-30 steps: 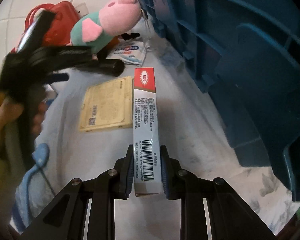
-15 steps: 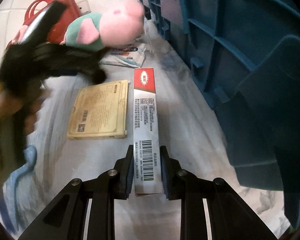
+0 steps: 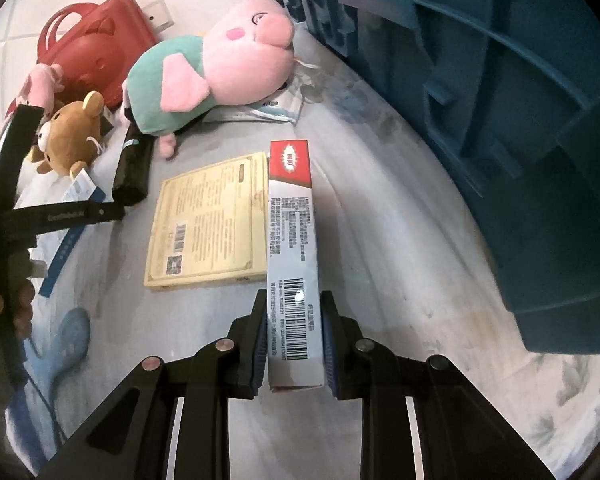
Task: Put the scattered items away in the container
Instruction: 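Reach the left tool to the black tube and grasp it while the right tool holds the box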
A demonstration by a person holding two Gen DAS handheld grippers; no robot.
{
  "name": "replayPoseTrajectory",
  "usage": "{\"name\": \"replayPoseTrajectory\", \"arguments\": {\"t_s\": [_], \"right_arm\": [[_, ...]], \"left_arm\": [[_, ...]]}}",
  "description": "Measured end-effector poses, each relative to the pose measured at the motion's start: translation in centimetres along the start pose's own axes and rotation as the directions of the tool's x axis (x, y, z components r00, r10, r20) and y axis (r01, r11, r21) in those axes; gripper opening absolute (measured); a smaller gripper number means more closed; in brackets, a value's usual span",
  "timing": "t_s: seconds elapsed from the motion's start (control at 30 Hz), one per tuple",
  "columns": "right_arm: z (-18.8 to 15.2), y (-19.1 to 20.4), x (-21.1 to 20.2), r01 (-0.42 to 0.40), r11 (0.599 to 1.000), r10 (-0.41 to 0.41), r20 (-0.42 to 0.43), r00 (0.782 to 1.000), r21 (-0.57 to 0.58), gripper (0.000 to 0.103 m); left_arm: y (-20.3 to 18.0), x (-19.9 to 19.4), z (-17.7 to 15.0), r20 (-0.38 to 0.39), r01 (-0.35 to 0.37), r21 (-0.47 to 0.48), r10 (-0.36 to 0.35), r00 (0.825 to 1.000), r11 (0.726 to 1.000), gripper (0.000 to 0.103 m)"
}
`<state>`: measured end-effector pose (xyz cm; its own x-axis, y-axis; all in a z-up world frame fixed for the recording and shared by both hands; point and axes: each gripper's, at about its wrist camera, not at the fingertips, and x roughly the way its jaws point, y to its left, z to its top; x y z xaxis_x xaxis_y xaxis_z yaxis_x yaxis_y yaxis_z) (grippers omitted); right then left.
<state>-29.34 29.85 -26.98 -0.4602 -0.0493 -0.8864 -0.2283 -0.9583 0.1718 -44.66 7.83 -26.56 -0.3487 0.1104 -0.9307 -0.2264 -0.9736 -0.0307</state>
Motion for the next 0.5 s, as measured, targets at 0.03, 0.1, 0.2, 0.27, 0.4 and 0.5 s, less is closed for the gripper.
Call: {"name": "replayPoseTrajectory", "arguments": {"t_s": [0.03,0.1,0.2,0.27,0.4,0.5], "right_arm": [[0.0,0.1,0.0,0.005,1.0,-0.005,0.0,1.0,-0.002,0.023],[0.1,0.2,0.0,0.011,1.0,-0.011,0.0,1.0,-0.003,0.023],[0.3,0.1,0.2,0.015,1.0,-0.015,-0.004,1.0,-0.002,0.023],[0.5,0.3,0.3,0.021,1.0,-0.021,-0.005,1.0,-0.013,0.023],[0.5,0.3,0.4,0.022,1.0,-0.022,-0.005,1.0,-0.022,0.023],[0.6,0.3,0.5,0.018,1.0,-0.018,-0.003,1.0,-0.024,0.024]], "left_arm": [[0.0,-0.4,0.3,0.011,0.008,-0.009,-0.008,1.0,1.0,0.047],[-0.2,-1.0,1.2,0.035,0.028,-0.034,-0.027,0.999,0.999,0.071],[-1.1,-1.1,2.2,0.053,0.049,-0.053,-0.046,0.998,0.997,0.089],[-1.8,-1.0,2.7,0.058,0.06,-0.056,-0.057,0.997,0.997,0.089],[-2.3,-2.1,3.2,0.105,0.026,-0.066,-0.019,0.994,0.997,0.089],[-2.9,0.7,2.6,-0.006,0.007,-0.027,-0.007,1.0,1.0,0.077]]}}
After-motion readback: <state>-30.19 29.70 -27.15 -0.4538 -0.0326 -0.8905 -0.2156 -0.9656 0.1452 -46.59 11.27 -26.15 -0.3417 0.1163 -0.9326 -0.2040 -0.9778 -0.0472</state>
